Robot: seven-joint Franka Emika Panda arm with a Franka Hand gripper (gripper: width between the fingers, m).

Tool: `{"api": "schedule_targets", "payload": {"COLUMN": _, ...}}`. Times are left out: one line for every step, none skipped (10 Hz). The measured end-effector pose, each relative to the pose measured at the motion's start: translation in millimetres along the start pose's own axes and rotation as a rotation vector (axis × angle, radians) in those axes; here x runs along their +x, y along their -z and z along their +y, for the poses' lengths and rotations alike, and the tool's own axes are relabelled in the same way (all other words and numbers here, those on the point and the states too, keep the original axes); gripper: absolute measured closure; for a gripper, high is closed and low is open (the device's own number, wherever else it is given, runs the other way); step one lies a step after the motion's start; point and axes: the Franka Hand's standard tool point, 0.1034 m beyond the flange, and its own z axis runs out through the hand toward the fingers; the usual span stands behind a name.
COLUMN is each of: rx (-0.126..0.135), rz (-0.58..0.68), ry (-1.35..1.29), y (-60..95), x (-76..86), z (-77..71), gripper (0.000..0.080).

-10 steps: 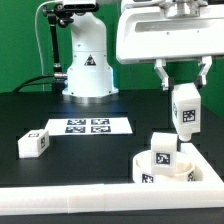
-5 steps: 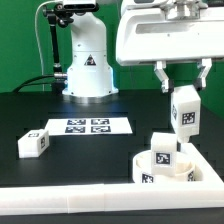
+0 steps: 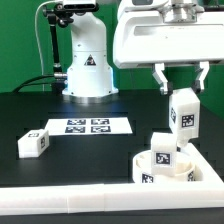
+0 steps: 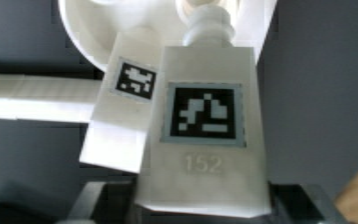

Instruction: Assemble stool

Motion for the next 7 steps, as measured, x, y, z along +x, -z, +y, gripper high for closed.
{"api": "schedule_targets", "payload": {"rx": 0.004, "rz": 0.034, "ry": 0.017, "y": -4.7, "x": -6.9, "z": -1.8, "gripper": 0.0465}}
{"api": "schedule_targets", "payload": {"rx": 0.006, "rz": 0.075, "ry": 0.038, "y": -7.1, "x": -6.9, "z": -3.7, "gripper": 0.0465}}
{"api": "schedule_targets", "payload": {"rx": 0.000, "rz": 0.070, "ry": 0.067, "y": -8.3, "x": -8.0, "z": -1.4, "gripper": 0.0465}}
{"api": "schedule_targets", "payload": {"rx": -0.003, "rz": 0.073, "ry": 0.070, "y": -7.2, "x": -6.3, "z": 1.0, "gripper": 0.0465}}
{"api": "schedule_targets", "payload": {"rx": -0.006, "rz": 0.073, "ry": 0.066, "y": -7.0, "x": -5.8, "z": 2.7, "gripper": 0.0465}}
{"api": "schedule_targets", "payload": {"rx": -0.007, "rz": 0.072, "ry": 0.064, "y": -7.5, "x": -6.4, "z": 2.8, "gripper": 0.0465}}
{"api": "schedule_targets", "payload": {"rx": -0.009, "rz": 0.072, "ry": 0.064, "y": -7.6, "x": -6.5, "z": 3.9, "gripper": 0.0465}}
